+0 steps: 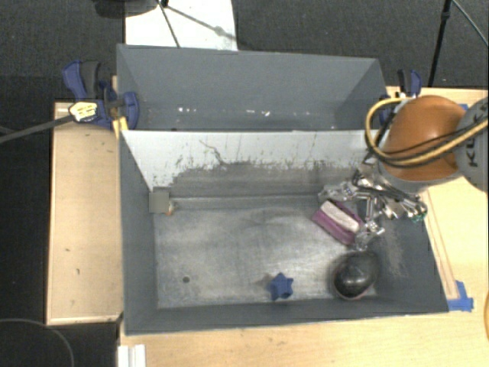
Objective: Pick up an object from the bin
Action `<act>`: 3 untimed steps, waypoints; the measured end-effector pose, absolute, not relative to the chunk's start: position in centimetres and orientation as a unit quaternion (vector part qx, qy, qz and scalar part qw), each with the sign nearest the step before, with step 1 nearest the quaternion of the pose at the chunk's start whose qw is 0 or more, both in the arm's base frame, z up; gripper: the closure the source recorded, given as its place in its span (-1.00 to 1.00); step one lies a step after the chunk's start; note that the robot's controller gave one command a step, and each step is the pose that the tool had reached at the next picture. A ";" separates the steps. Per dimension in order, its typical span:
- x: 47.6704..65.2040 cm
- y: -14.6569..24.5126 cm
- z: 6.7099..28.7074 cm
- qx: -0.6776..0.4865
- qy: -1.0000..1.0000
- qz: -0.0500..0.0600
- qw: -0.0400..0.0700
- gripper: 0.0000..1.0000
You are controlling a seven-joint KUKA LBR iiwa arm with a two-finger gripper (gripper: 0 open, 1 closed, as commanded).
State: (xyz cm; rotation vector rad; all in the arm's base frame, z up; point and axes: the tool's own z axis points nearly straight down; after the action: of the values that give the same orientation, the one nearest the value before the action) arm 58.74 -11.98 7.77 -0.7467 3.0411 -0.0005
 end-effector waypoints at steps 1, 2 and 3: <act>57.7 -10.5 7.5 -0.407 0.913 0.000 0.002 -1.00; 57.7 -10.2 7.5 -0.405 0.915 0.004 0.002 1.00; 58.9 -9.3 7.2 -0.569 0.822 0.002 0.001 1.00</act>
Offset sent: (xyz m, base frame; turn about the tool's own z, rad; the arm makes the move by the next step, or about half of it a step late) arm -0.0118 0.0129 -0.0033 -0.3564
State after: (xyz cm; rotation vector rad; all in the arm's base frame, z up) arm 58.89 -9.29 7.15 -1.7857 2.5821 0.0070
